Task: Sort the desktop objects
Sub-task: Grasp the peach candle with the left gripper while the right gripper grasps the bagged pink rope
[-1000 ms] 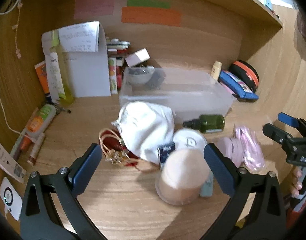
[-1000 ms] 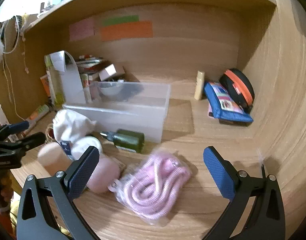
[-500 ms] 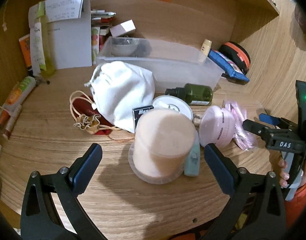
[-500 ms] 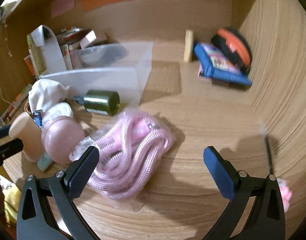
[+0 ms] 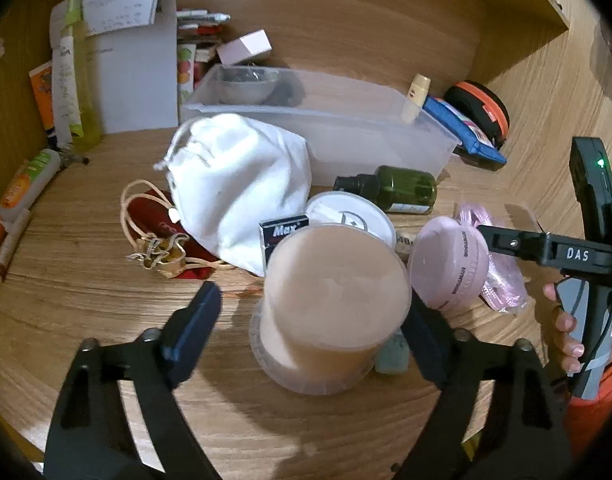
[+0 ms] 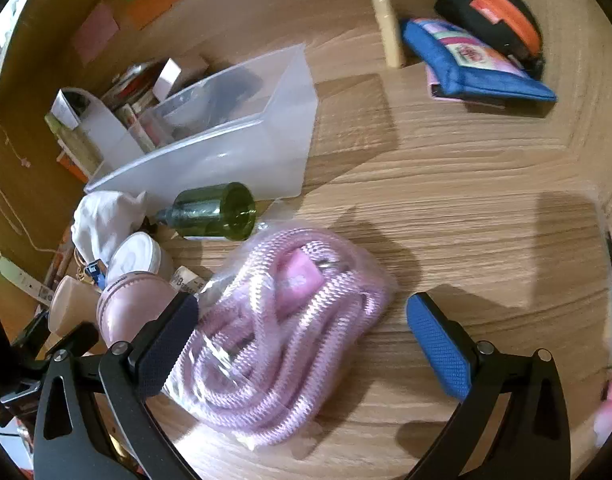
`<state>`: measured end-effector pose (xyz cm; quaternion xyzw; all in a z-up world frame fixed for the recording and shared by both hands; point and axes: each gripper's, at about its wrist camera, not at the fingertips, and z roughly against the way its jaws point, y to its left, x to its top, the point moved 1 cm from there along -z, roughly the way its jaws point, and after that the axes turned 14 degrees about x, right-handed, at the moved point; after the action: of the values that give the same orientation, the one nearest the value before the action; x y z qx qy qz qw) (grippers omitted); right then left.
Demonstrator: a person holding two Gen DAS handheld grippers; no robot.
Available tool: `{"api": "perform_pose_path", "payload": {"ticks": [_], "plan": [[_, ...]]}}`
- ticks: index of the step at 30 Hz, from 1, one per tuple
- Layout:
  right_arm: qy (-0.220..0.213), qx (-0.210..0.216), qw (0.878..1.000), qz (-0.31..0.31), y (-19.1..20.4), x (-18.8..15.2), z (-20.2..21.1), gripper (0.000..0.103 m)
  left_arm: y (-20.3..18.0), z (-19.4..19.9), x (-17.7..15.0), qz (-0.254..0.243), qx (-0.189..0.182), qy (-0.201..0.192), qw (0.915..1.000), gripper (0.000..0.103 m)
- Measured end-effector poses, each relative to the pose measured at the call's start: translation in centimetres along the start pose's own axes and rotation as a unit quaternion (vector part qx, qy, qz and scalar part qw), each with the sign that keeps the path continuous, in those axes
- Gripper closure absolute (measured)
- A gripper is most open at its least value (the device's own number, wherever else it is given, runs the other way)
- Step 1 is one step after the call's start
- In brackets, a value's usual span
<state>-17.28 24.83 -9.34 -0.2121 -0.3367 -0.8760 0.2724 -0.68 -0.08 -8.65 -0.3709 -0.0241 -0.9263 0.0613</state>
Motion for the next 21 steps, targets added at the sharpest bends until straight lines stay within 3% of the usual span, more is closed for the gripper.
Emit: {"api": "perform_pose_path", "payload": {"ticks": [6, 13, 17, 21], "plan": [[0.02, -0.05, 0.997, 0.057, 1.9, -0.1, -1.7, 0.0, -0.1, -0.9, -0.1, 0.005, -0.005, 0.008, 0.9999, 0.028], [0.014, -0.046, 0.997, 0.06, 1.3, -0.3, -1.3, 0.004, -0.9, -0.8, 0.1, -0.007, 0.002, -0.012, 0.9999, 0.041], [0.015, -0.029, 0.997, 0.069, 1.5, -0.4, -0.8, 0.018, -1.5, -0.4, 0.0, -0.022, 0.017, -0.03, 0.9992, 0.045], [0.014, -0.015, 0.996, 0.087, 1.9, -0.5, -0.6, 0.033, -1.3, -0.4, 0.1, -0.016, 0.007, -0.026, 0.9995, 0.045]]}}
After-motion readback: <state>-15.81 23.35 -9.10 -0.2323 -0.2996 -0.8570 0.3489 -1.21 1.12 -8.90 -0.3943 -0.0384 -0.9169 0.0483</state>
